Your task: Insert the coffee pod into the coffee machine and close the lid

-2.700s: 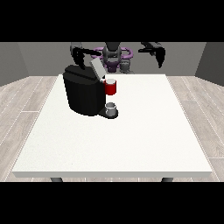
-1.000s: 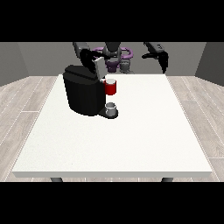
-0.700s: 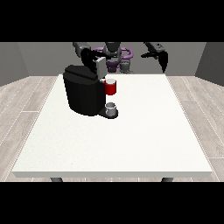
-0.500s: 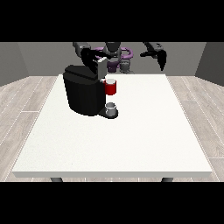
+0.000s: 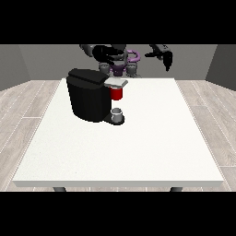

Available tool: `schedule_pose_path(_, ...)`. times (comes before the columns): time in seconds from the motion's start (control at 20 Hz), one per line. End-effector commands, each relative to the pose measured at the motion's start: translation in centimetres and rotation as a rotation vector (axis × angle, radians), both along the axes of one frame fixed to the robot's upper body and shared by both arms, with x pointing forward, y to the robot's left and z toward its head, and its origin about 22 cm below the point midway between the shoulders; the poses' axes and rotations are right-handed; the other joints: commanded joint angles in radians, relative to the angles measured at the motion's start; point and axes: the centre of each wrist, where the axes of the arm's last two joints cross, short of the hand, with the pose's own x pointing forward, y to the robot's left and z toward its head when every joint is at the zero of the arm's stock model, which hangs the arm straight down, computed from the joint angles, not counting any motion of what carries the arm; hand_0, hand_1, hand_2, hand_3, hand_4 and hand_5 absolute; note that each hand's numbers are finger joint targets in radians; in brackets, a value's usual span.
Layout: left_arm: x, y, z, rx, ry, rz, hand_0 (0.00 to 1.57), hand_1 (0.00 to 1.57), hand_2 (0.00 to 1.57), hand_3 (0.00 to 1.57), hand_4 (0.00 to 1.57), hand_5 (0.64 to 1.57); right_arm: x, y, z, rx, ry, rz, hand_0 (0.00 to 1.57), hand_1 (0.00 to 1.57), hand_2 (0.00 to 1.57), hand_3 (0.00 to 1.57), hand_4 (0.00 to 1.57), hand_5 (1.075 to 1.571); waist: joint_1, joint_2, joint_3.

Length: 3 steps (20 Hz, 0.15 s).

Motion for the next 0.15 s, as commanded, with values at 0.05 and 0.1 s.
schedule_pose_path(0.05,-2.1,-1.4,-2.4,-0.012,0.098,0.043,0.00,0.00,0.00,0.00,0.19,1.571,-4.1,0.6,-5.1,0.105,0.111,-0.024,0.00,0.00,0.00,0.00,0.25,1.571,-0.041,-0.111,-0.0027)
schedule_pose_path(0.1,-1.4,2.1,-2.5,-0.006,0.055,0.116,0.00,0.00,0.00,0.00,0.19,1.571,-5.5,1.0,-5.8,0.123,0.075,0.019,0.00,0.00,0.00,0.00,0.16,1.571,-0.108,-0.062,-0.0032)
